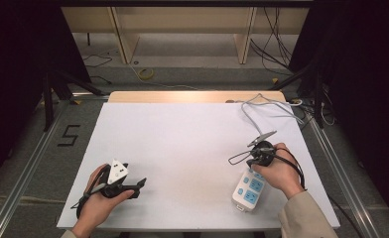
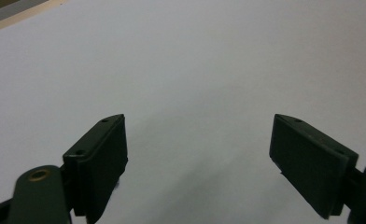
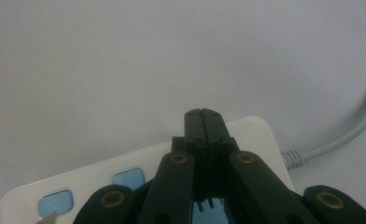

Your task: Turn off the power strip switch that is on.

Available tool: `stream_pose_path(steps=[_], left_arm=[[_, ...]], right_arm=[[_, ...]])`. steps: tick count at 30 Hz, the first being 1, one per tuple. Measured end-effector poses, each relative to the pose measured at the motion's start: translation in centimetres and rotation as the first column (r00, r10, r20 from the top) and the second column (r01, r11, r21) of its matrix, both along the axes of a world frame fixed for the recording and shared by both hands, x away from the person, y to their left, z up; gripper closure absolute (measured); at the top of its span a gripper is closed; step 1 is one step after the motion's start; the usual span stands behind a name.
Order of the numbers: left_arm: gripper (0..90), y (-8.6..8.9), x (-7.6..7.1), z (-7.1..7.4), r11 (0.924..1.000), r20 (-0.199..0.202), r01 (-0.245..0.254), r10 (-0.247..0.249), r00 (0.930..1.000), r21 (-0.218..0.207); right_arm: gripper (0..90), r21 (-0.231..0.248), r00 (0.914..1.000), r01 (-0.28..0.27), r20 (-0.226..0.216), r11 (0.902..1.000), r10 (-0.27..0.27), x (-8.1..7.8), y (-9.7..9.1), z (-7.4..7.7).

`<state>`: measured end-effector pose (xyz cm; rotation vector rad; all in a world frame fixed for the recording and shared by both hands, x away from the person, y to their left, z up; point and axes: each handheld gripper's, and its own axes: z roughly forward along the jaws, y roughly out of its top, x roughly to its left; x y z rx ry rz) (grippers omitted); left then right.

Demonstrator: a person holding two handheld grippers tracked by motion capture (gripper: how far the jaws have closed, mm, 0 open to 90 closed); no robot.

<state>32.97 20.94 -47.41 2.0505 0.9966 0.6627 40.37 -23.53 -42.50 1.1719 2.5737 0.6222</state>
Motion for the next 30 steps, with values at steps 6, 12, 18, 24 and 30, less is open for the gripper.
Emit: stream_pose_path(steps=[6,12,18,24,30], left_arm=[[19.1,0.0,0.0,0.0,1.0,0.0,-0.001,0.001,1.0,-0.002],[19.1,0.0,0.0,0.0,1.0,-0.002,-0.001,0.001,1.0,-0.002],[19.1,0.1,0.0,0.0,1.0,-0.002,-0.003,0.003,1.0,-0.004],[19.1,0.1,0.0,-0.1,1.0,-0.004,-0.003,0.003,1.0,-0.003],[19.1,0.1,0.0,-0.1,1.0,-0.003,-0.003,0.003,1.0,-0.003]], right_arm=[[87.8,0.044,0.997,-0.012,0.077,0.999,0.009,-0.4,-0.3,0.6],[87.1,0.061,0.992,-0.035,0.123,0.9975,0.028,-1.0,-0.5,0.7],[79.7,0.087,0.9842,-0.039,0.175,0.9954,0.023,-1.7,-0.9,0.1],[74.3,0.127,0.9801,-0.044,0.197,0.9909,0.019,-2.3,-1.6,0.0],[66.7,0.168,0.9742,-0.047,0.225,0.9847,0.008,-2.8,-2.4,0.0]])
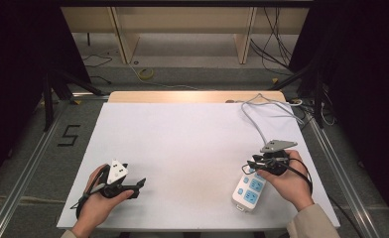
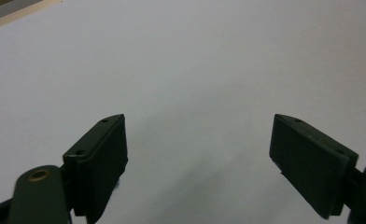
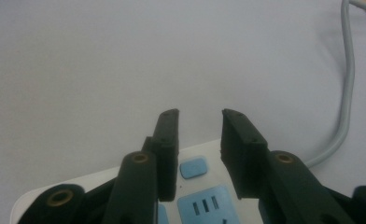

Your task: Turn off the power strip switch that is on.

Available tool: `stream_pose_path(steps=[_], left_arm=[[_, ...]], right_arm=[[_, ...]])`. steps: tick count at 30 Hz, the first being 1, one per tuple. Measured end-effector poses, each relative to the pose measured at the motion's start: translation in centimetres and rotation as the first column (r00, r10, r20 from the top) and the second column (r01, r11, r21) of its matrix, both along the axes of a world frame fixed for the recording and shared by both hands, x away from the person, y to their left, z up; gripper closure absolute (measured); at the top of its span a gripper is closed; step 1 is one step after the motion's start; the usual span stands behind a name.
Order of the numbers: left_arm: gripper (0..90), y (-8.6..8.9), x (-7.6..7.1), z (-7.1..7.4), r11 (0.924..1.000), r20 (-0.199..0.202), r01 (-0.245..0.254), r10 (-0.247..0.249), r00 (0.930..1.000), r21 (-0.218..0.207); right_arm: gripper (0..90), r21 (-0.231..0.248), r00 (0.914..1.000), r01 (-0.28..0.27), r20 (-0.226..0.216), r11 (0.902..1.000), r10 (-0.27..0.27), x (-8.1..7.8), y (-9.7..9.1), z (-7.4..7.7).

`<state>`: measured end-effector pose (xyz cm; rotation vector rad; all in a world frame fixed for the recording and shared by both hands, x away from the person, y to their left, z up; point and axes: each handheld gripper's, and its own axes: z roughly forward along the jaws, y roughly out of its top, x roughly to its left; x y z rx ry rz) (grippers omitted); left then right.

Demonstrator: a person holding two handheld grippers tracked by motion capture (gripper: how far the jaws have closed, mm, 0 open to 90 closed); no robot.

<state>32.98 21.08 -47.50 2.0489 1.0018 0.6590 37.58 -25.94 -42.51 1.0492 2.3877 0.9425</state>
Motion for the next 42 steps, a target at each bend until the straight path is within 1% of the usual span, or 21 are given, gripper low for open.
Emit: stream_pose_path(steps=[2,8,16,18,19,24,25,27,30,32,36,38,42], left_arm=[[19.1,0.0,0.0,0.0,1.0,-0.001,0.0,0.0,1.0,0.0],[19.1,0.1,0.0,0.0,1.0,-0.003,0.0,0.0,1.0,0.003],[19.1,0.1,0.0,0.0,1.0,-0.003,-0.001,0.001,1.0,0.001],[19.1,0.1,0.0,0.0,1.0,-0.005,-0.001,0.001,1.0,0.002],[19.1,0.1,0.0,0.0,1.0,-0.005,-0.001,0.001,1.0,0.002],[19.1,0.1,0.0,-0.1,1.0,-0.006,-0.002,0.002,1.0,0.001],[19.1,0.1,-0.1,-0.1,1.0,-0.006,-0.002,0.002,1.0,0.001],[19.1,0.1,-0.1,0.0,1.0,-0.007,-0.001,0.001,1.0,0.0],[19.1,0.2,-0.1,0.0,1.0,-0.007,0.001,-0.001,1.0,0.001],[19.1,0.2,-0.1,0.0,1.0,-0.008,0.001,-0.001,1.0,0.0],[19.0,0.2,-0.2,0.0,1.0,-0.01,0.001,-0.001,1.0,-0.001],[19.0,0.2,-0.2,0.0,1.0,-0.011,0.002,-0.002,0.9999,-0.002],[19.0,0.2,-0.2,-0.1,1.0,-0.012,0.003,-0.003,0.9999,-0.001]], right_arm=[[64.0,0.008,1.0,0.006,0.007,0.9999,-0.006,-0.2,-0.2,0.0],[58.2,0.032,0.9994,-0.005,0.034,0.9995,0.004,-0.6,-0.9,-0.1],[50.9,0.067,0.9965,0.012,0.082,0.9977,-0.017,-1.6,-2.6,-0.7],[50.3,0.075,0.9962,0.013,0.085,0.9971,-0.019,-1.7,-2.8,-0.8],[48.3,0.094,0.9954,0.018,0.092,0.9954,-0.027,-1.9,-3.2,-1.0],[45.7,0.136,0.9909,0.036,0.123,0.99,-0.053,-2.5,-3.8,-1.5],[45.5,0.148,0.9892,0.039,0.134,0.9882,-0.059,-2.6,-3.9,-1.6],[45.2,0.169,0.9877,0.045,0.14,0.9845,-0.069,-2.8,-4.0,-1.8],[44.9,0.201,0.9829,0.063,0.157,0.9776,-0.095,-3.3,-4.3,-2.2],[44.7,0.213,0.9803,0.068,0.167,0.9747,-0.105,-3.6,-4.4,-2.5],[43.0,0.209,0.9777,0.073,0.178,0.9752,-0.112,-4.0,-4.5,-3.0],[41.5,0.218,0.9764,0.066,0.187,0.9737,-0.108,-4.1,-4.5,-3.1],[39.3,0.23,0.9756,0.068,0.188,0.9708,-0.113,-4.5,-4.5,-3.4]])
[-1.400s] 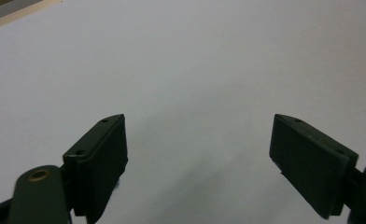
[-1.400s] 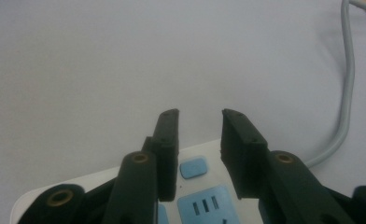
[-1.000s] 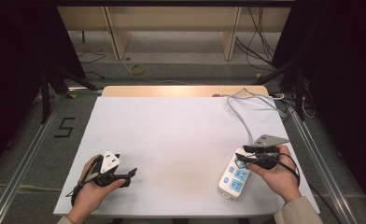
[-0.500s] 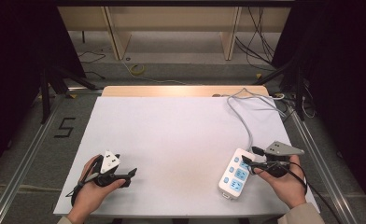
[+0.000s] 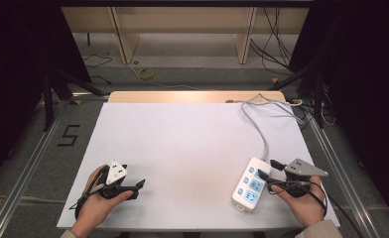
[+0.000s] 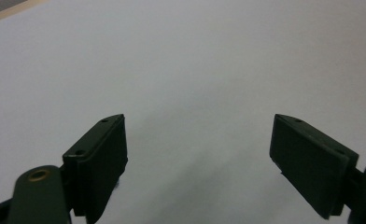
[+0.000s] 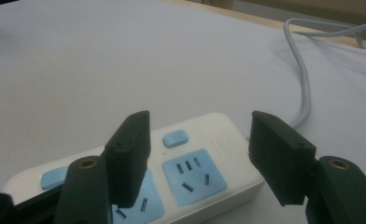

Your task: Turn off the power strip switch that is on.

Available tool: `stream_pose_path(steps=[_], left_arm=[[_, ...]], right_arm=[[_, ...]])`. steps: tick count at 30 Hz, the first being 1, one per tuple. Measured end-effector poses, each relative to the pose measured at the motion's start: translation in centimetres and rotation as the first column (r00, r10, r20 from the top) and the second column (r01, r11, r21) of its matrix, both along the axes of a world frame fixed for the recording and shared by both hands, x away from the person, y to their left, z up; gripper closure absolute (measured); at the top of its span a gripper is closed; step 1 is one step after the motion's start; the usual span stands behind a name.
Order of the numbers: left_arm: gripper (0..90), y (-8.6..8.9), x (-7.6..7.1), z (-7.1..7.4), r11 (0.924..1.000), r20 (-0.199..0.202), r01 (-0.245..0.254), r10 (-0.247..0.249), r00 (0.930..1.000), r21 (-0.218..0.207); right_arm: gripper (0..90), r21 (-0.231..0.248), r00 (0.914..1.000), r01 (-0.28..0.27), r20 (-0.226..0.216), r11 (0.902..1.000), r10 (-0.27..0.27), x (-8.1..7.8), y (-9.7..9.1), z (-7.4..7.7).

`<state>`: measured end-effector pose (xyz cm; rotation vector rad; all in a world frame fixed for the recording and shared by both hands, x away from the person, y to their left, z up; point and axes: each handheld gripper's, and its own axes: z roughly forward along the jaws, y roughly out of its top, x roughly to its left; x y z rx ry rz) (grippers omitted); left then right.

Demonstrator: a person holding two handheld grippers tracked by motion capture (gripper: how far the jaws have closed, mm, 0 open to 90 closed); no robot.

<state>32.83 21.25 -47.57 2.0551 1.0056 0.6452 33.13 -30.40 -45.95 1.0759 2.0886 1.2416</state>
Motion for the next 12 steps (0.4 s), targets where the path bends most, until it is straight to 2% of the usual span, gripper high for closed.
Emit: stream_pose_path(steps=[6,12], left_arm=[[19.0,-0.03,-0.05,0.0,1.0,-0.001,0.004,-0.004,1.0,0.006],[18.9,-0.24,0.05,-0.05,0.9999,-0.01,0.011,-0.011,0.9999,0.013]], right_arm=[[37.4,0.038,0.9994,0.034,0.0,0.9987,-0.034,-0.47,-0.48,-0.29],[36.6,0.038,0.9986,0.052,0.001,0.9979,-0.052,-0.47,-0.57,-0.42]])
